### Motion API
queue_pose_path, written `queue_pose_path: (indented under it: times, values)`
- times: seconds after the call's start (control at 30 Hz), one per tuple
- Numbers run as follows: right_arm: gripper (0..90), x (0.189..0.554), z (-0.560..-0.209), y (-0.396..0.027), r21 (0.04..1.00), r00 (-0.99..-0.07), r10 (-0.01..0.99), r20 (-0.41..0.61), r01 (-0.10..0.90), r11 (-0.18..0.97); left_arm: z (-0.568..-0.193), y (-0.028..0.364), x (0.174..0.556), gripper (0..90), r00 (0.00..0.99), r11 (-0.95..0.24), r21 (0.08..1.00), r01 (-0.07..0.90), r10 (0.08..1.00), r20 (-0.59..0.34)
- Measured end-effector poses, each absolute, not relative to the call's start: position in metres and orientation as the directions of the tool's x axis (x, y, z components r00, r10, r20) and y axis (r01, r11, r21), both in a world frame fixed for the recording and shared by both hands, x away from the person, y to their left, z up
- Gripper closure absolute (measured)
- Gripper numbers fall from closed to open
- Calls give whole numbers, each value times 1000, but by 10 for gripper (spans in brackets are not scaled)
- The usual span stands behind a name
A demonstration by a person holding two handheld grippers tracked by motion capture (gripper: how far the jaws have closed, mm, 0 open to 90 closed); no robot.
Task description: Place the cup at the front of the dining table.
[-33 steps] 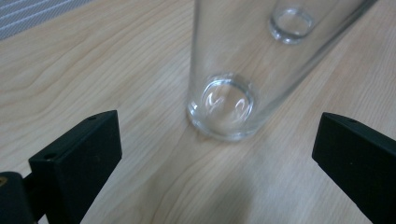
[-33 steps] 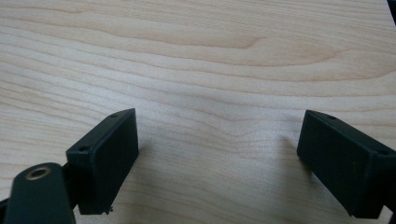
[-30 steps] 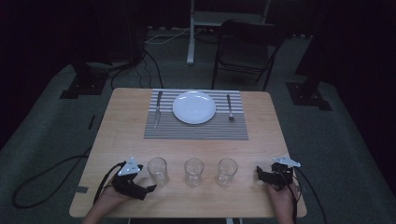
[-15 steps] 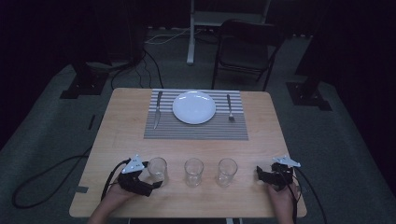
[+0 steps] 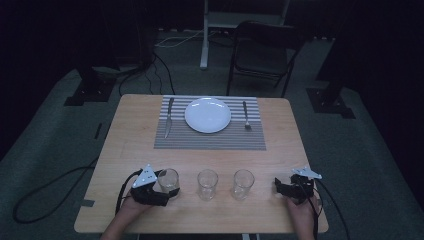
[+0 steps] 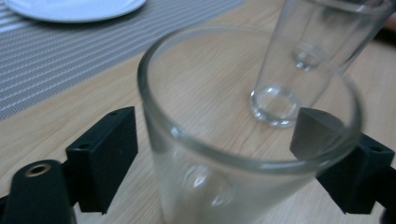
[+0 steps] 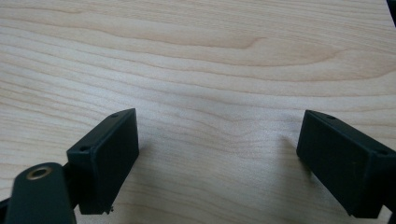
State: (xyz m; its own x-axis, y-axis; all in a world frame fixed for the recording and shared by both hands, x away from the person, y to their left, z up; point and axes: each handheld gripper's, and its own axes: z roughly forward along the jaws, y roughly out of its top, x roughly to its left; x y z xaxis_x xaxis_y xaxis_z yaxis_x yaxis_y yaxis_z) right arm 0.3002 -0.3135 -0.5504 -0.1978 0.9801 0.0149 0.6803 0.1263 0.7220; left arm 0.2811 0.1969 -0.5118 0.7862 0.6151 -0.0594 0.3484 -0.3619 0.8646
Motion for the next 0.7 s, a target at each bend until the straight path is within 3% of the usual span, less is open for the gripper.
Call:
queue_pose_path:
  times: [0.13, 0.33, 0.7]
  values:
    - [125, 300, -550, -314, 722, -198, 980, 15, 680, 126, -509, 199, 279, 154, 773, -328, 890, 316, 634, -41]
    - [126, 300, -550, -314, 722, -198, 980, 15, 680, 126, -511, 197, 277, 275, 789, -312, 909, 277, 613, -30]
    - [126, 300, -550, -314, 722, -198, 980, 15, 680, 126, -505, 192, 274, 292, 768, -353, 892, 282, 640, 10]
